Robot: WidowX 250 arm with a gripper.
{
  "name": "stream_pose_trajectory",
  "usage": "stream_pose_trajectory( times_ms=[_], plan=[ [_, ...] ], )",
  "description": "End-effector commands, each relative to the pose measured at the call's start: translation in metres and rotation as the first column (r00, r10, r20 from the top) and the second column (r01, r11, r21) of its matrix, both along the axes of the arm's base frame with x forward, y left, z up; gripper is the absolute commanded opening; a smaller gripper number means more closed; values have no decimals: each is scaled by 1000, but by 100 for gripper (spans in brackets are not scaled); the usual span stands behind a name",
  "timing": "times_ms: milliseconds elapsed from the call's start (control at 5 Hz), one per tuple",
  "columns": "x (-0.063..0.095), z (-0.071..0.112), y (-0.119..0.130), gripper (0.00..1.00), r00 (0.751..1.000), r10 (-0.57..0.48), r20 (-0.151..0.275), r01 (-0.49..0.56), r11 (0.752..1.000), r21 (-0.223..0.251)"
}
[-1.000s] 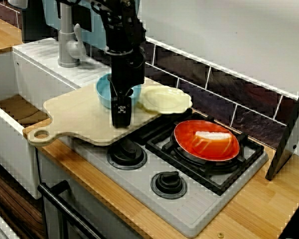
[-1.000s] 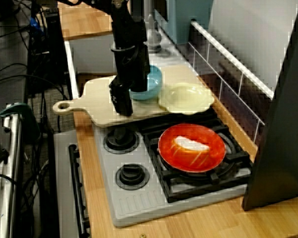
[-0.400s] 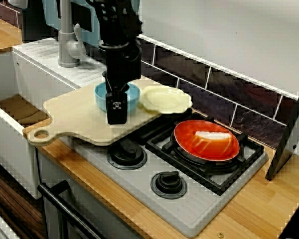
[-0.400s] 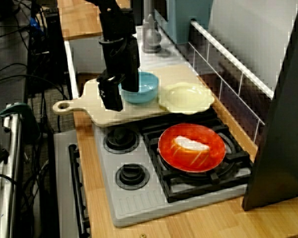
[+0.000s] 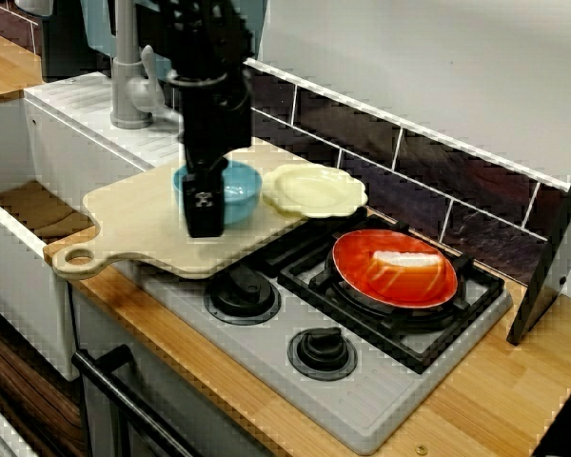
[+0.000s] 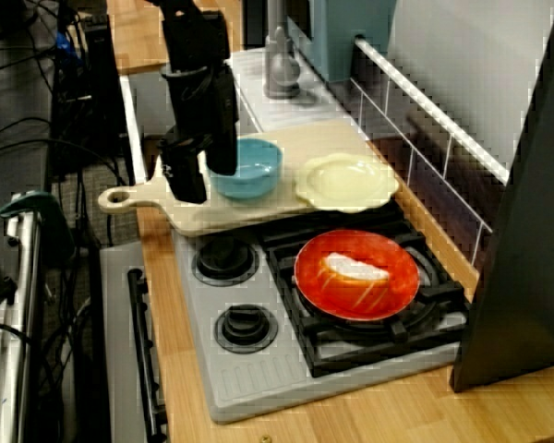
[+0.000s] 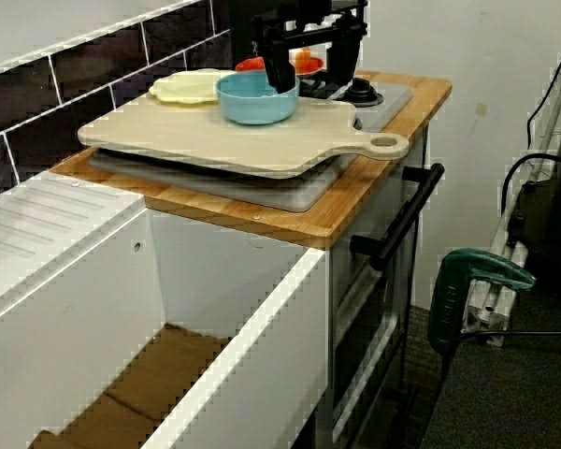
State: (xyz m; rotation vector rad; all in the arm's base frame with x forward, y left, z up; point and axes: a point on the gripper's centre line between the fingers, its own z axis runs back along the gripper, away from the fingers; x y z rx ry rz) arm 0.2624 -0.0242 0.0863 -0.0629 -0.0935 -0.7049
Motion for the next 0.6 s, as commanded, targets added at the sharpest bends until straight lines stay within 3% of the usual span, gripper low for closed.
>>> stream_pose_trajectory(
  times_ms=[0,200,400],
  plan=[
    [-24,16,14,100,998,-6,65,5,1000,7],
    [-32,18,21,100,999,4,42,-4,1000,-8],
    [-38,21,28,100,999,7,49,-6,1000,-17]
  ],
)
